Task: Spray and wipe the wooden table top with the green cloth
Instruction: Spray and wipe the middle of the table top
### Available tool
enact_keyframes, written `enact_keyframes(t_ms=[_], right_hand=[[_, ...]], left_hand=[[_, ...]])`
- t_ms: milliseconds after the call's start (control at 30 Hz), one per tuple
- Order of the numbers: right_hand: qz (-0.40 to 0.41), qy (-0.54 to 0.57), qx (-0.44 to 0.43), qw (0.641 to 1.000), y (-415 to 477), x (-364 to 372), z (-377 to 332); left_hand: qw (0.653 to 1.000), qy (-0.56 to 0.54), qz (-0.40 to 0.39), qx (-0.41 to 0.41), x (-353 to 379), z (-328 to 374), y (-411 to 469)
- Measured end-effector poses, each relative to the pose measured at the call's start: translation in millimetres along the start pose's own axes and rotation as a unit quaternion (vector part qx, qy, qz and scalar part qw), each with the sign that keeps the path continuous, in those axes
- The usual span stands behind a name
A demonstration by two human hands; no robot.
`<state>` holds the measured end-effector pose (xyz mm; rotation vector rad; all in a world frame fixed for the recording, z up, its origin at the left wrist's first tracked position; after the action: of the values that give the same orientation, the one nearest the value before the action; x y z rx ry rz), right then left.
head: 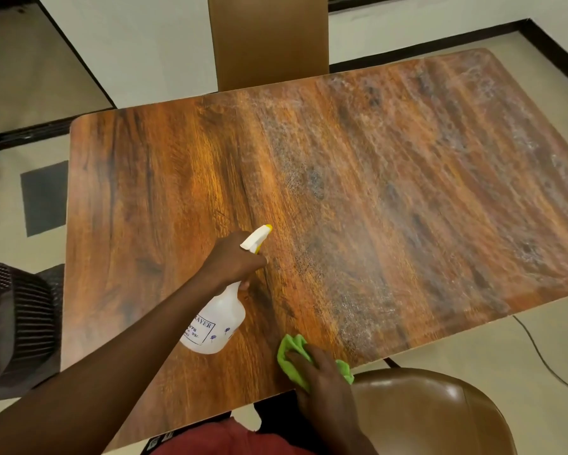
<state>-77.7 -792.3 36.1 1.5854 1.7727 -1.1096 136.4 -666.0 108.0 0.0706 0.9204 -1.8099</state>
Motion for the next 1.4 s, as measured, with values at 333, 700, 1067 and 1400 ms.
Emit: enact_keyframes(t_ms=[333,700,1067,1400], right_hand=[[0.019,-0.01,-0.036,0.999,3,18,-22],[0.095,-0.039,-0.006,0.995,75,-7,-19],[0.119,-0.039,0.004,0.992,107,-24,-17],[0.131,-0.037,0.029,0.99,120,-34,-3]], left_hand=[[1.0,-0.002,-0.006,-0.012,-4,-10,-3],[1.0,0.001,0.01,0.001,-25,-11,4],[1.0,-0.021,0.011,0.012,-39,-17,4],[0.999,-0.03,0.009,-0.004,-47,-25,6]])
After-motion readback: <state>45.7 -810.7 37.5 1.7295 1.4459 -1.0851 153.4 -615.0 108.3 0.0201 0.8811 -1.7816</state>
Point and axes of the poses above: each hand's wrist, its own y-axis towards the middle knuckle, its own x-axis out of the palm, z = x × y, the point moved 7 cm from there along y, towards the middle knuckle, and after that the axes turned 2 degrees about z, right-handed, at the moved point
